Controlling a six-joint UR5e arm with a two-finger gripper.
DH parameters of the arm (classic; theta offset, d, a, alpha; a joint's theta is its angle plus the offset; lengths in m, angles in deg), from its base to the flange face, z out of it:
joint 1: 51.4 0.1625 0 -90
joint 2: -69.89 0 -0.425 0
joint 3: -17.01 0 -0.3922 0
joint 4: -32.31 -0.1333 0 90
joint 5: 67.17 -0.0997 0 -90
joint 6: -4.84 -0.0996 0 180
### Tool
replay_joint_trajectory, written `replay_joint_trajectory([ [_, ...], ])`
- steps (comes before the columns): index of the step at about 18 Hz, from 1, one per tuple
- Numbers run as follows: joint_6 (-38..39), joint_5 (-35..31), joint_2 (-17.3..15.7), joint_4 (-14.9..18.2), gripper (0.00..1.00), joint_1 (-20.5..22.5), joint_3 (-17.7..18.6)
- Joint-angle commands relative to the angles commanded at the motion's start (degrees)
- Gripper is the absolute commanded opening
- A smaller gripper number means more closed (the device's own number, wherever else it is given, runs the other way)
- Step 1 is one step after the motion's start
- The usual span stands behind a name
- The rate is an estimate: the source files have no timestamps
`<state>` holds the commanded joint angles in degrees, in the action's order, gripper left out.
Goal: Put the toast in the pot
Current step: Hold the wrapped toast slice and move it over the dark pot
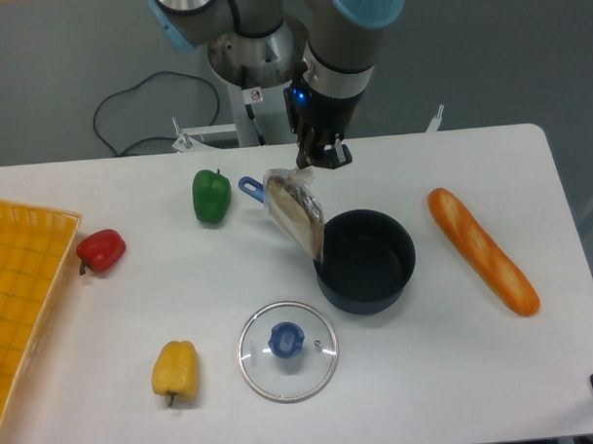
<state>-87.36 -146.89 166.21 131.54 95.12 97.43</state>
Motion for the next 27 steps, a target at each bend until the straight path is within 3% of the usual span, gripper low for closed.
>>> replay_joint_trajectory([
  [27,-0.4,1.4,-0.1,-0.4,0.00,2.6,0.0],
])
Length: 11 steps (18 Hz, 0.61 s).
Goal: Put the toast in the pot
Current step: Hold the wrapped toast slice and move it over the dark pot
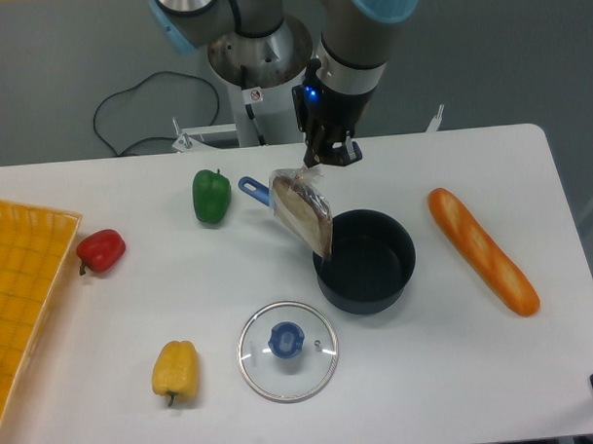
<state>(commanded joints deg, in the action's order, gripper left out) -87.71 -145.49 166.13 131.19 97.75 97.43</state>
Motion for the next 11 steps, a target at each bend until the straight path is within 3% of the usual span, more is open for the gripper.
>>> replay_joint_trajectory([
  [11,-0.9,1.9,1.0,-4.0,0.00,3.1,-1.8],
])
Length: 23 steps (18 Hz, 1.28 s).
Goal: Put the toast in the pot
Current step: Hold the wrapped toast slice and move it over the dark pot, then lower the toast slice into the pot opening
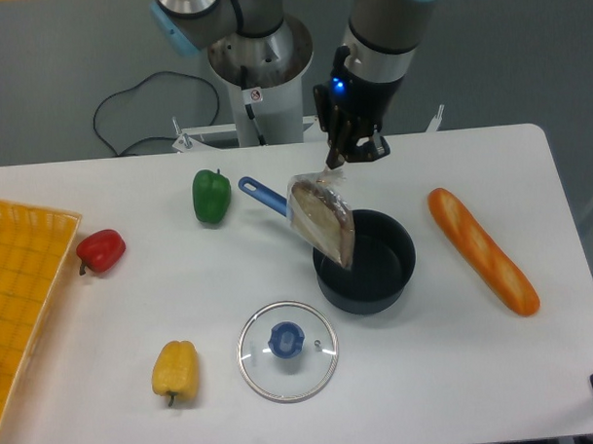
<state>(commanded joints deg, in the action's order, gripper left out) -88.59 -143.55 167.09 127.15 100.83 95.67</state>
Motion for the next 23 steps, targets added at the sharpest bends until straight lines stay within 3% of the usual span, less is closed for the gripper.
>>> replay_joint_trajectory([
  [9,0.1,-0.5,1.5,-1.3,0.00,3.0,0.3],
  [19,0.2,-1.8,5.0,-6.8,0.00,3.1,1.9],
  [23,0.4,-1.8,5.5,-7.2,0.00,2.8,2.4],
])
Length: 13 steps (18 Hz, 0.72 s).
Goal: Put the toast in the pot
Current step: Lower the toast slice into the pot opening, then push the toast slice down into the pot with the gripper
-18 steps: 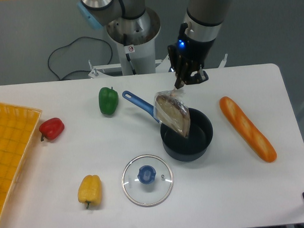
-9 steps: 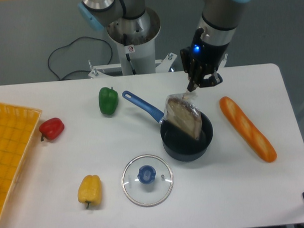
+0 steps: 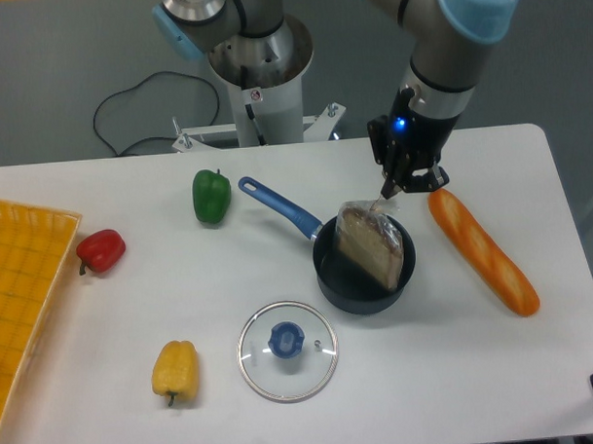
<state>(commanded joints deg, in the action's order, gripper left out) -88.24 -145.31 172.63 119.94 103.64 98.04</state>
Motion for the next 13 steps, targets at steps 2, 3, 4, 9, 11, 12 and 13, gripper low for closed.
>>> replay_joint_trajectory([
  [2,0.2,0.0,0.1,-0.1,0.00,-0.1,0.3],
  [3,0.3,0.0,0.1,0.0,0.00,-0.2,0.4],
  [4,0.4,0.0,0.1,0.0,0.00,-0.2,0.4],
  [9,0.5,0.0,0.1,0.0,0.00,-0.3,0.4],
  [11,0.5,0.0,0.1,0.0,0.00,-0.4,0.6],
  [12,0.6,0.0,0.1,0.0,0.00,-0.5,0.6],
  [13,0.5,0.0,0.1,-0.1,0.00,-0.7,0.7],
])
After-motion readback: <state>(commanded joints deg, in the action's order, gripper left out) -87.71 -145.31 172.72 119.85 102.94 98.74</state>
